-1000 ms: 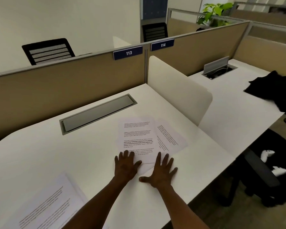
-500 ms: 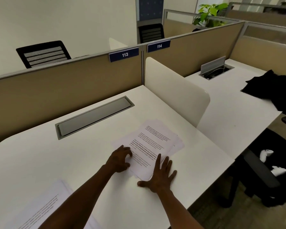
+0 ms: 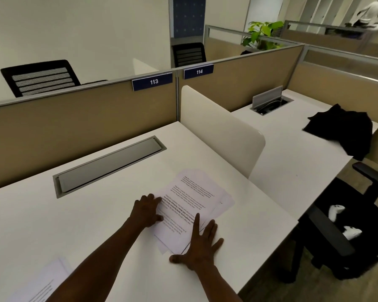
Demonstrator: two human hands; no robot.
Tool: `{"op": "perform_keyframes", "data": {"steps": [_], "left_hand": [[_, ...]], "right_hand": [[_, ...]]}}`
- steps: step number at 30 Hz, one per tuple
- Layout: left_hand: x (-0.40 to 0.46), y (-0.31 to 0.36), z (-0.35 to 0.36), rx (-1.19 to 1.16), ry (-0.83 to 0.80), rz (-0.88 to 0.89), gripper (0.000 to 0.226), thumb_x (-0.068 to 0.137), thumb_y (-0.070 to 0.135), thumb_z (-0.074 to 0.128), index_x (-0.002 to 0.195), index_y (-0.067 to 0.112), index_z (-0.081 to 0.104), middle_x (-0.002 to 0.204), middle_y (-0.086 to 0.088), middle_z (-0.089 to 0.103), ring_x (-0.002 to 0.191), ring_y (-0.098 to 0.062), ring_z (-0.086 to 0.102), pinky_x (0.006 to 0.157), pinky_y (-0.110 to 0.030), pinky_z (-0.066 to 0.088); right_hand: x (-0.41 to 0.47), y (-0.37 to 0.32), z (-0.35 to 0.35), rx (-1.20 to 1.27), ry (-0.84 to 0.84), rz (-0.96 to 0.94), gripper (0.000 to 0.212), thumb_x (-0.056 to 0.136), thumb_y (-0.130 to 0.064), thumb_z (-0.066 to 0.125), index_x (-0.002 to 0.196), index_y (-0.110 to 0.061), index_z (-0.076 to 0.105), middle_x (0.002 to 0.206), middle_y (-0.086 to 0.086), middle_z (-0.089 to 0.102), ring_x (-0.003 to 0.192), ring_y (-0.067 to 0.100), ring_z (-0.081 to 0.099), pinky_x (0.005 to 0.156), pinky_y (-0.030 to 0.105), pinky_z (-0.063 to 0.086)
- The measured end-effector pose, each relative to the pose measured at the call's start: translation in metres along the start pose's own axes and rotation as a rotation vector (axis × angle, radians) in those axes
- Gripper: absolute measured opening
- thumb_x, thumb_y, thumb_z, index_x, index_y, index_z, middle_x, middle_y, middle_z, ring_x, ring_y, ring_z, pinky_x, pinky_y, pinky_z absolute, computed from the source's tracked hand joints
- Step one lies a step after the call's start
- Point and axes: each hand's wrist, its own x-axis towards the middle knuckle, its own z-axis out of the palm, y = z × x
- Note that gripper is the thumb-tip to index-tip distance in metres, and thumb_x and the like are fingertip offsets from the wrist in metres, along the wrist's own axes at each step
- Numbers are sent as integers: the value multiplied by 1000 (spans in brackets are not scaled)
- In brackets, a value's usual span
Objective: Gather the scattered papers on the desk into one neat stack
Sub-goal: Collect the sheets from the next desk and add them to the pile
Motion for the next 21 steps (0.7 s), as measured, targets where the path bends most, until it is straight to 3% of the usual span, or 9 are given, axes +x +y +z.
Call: {"op": "perform_keyframes", "data": {"steps": [7, 12, 15, 18, 21], "left_hand": [[4, -2, -9, 84, -171, 95, 79, 91, 39, 58, 152, 47, 8, 165, 5, 2, 143, -34, 20, 115, -44, 33], [9, 2, -10, 38, -212, 64, 79, 93, 32, 49, 152, 46, -3, 165, 3, -11, 147, -39, 8, 117, -51, 27], [9, 6, -8, -74, -120, -22, 82, 92, 46, 50, 155, 32, -1, 164, -9, 2, 147, -36, 12, 117, -48, 24], [10, 9, -2, -98, 24, -44, 92, 86, 58, 54, 156, 20, 8, 158, -9, 25, 142, -31, 23, 114, -43, 26], [14, 12, -1, -169, 71, -53, 102, 78, 68, 57, 155, 18, 12, 153, -9, 31, 139, -29, 31, 110, -45, 30]], "right_hand": [[0, -4, -2, -44, -15, 24, 155, 44, -74, 77, 144, -32, -33, 153, 24, -34, 142, 39, -32, 112, 69, -9], [0, -2, 0, -50, -20, 8, 152, 44, -76, 75, 142, -37, -34, 152, 23, -37, 141, 40, -34, 110, 70, -10], [2, -2, 0, -43, -32, -5, 150, 45, -75, 75, 143, -39, -32, 150, 23, -39, 139, 40, -36, 109, 70, -13], [3, -1, 0, -53, -40, -3, 148, 46, -76, 75, 144, -40, -30, 150, 22, -40, 139, 39, -38, 108, 70, -15], [4, -1, 1, -64, -45, 2, 147, 46, -77, 74, 145, -40, -27, 150, 21, -41, 139, 39, -37, 108, 70, -15]]}}
